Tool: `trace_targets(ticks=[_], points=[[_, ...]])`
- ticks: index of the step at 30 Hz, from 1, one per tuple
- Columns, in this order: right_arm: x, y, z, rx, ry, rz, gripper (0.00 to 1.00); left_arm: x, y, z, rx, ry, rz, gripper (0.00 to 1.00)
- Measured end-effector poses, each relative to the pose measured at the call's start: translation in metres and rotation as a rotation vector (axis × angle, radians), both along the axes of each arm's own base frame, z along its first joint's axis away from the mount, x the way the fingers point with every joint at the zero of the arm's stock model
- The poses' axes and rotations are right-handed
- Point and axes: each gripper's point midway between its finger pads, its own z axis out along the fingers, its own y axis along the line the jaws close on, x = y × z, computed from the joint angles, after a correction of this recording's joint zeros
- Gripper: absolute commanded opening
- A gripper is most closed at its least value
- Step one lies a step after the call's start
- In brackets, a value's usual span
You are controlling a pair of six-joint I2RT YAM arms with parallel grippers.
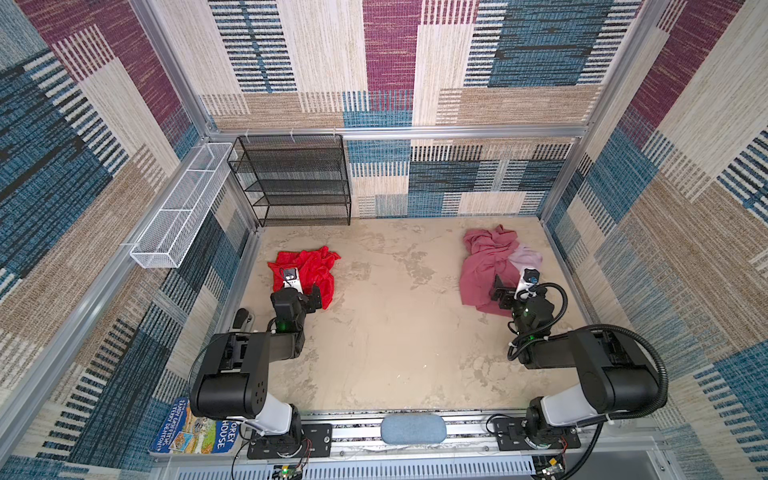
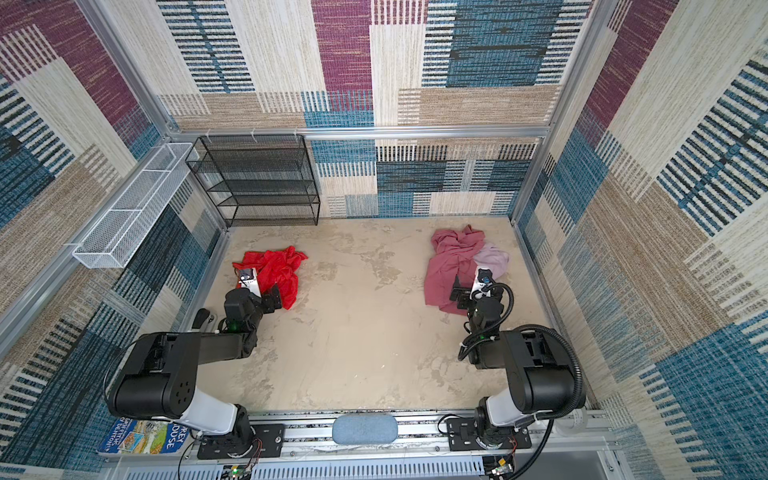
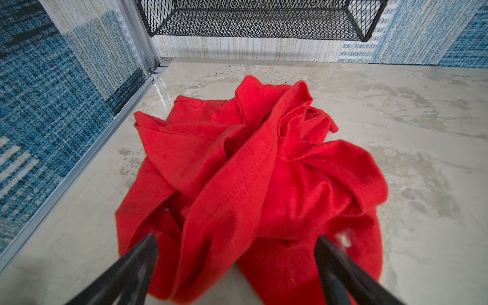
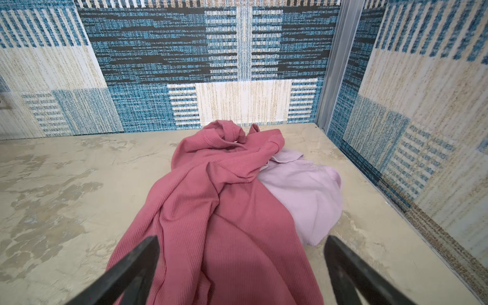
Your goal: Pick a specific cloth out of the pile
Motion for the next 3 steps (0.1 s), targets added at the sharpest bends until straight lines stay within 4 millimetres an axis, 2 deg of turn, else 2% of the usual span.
trace_targets(ticks=[3], points=[[0.0006,-0.0001,0.0005,0.000,-0.001,0.000,1.00,0.0000,0.0000,0.0000,0.000,0.000,0.000,0.96]])
